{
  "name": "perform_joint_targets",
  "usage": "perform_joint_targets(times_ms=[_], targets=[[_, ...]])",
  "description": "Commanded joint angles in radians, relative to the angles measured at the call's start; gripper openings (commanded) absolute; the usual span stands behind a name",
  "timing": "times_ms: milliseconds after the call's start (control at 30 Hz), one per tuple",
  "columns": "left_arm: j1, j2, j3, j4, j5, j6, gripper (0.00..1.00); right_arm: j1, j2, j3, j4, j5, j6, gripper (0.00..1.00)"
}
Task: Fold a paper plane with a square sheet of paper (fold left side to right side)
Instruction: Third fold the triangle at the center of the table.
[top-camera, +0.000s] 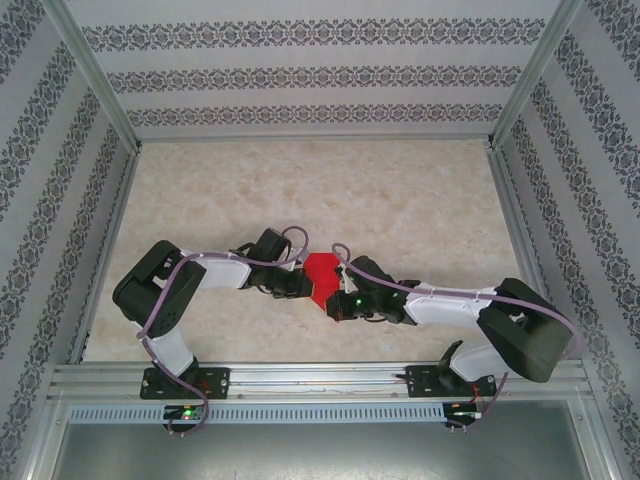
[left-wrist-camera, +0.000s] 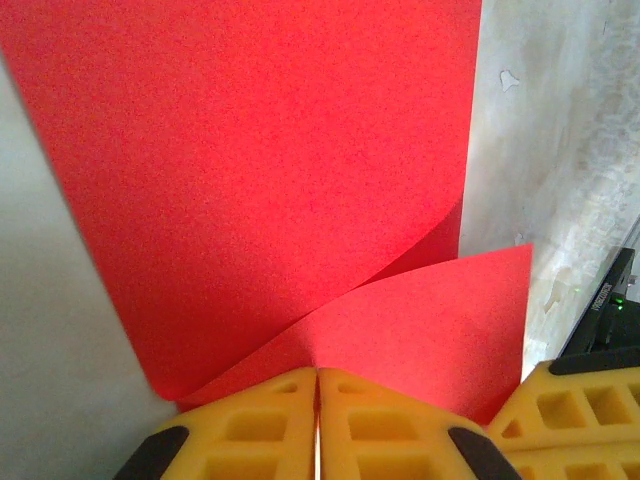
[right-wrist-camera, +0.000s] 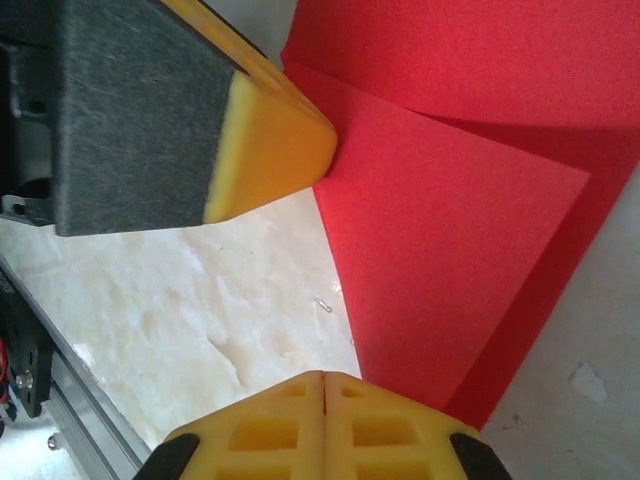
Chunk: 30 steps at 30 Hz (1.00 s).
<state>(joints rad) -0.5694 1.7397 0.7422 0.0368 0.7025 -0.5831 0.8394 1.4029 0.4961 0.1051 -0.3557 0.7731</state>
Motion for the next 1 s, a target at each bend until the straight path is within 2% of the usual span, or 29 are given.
perform_joint_targets(times_ms=[0,967], targets=[[-0.007,0.042,-0.015,-0.101,-0.1,0.023,0.09,-0.007,0.021,-0.007,-0.011,0.023,0.006,0.0],[-0.006,0.04,-0.015,-0.107,-0.101,0.025,0.09,-0.019,0.079,-0.013,-0.018,0.022,0.017,0.0]])
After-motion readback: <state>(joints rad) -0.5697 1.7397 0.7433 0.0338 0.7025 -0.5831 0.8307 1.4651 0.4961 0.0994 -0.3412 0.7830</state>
